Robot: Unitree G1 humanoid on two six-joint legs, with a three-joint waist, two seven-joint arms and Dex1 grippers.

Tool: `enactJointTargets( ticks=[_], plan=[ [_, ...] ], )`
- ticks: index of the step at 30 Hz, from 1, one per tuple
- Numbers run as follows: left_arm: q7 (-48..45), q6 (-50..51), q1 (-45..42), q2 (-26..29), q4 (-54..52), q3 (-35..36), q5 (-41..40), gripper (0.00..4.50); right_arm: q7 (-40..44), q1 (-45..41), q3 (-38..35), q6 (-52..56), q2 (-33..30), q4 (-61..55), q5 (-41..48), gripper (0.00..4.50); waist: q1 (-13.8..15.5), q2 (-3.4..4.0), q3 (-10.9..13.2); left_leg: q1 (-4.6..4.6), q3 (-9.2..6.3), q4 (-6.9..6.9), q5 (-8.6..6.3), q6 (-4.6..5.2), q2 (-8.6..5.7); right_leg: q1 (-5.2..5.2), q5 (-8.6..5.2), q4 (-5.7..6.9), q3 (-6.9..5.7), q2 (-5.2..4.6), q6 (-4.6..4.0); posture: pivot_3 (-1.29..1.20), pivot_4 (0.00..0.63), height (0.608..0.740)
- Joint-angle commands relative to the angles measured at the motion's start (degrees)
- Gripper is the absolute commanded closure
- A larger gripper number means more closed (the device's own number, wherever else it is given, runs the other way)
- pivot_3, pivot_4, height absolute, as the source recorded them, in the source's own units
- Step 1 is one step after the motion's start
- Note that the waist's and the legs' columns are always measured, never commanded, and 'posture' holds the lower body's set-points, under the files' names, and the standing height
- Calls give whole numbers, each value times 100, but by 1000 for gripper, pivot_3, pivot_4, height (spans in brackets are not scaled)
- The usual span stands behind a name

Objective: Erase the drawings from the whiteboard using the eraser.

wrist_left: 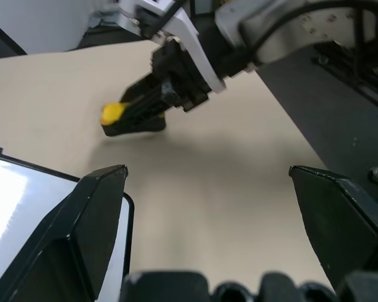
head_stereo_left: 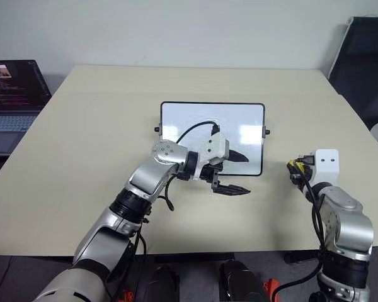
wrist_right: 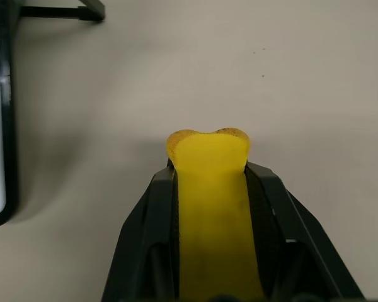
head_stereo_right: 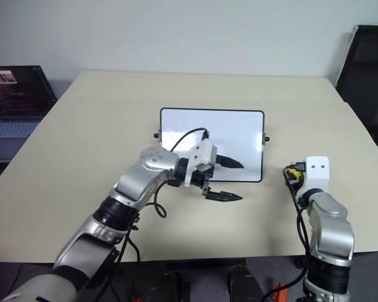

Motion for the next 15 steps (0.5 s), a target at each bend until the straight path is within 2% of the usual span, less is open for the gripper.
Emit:
enactJointTargets(
  ticks=[1, 8, 15],
  plan=[
    [37, -91, -194, -123, -62, 46, 84, 0, -106, -257, -107, -367, -211, 391, 209, 3397, 0, 1, 1, 0, 0, 0, 0, 0, 0, 0, 1, 0, 1, 0, 2, 0, 150, 740],
    [137, 132, 44, -110, -403, 48, 124, 0, -143, -474, -37, -855, -527, 1249, 485, 3397, -9, 4, 2, 0, 0, 0, 0, 0, -1, 1, 8, 1, 2, 0, 16, 0, 150, 740],
    [359, 430, 262, 10, -743, 174, 111, 0, -189, -592, -1, -1173, -671, 1696, 708, 1000, -13, 8, 4, 1, -1, 1, 1, 1, -1, 1, 13, 3, 1, 1, 23, 0, 150, 740]
  ],
)
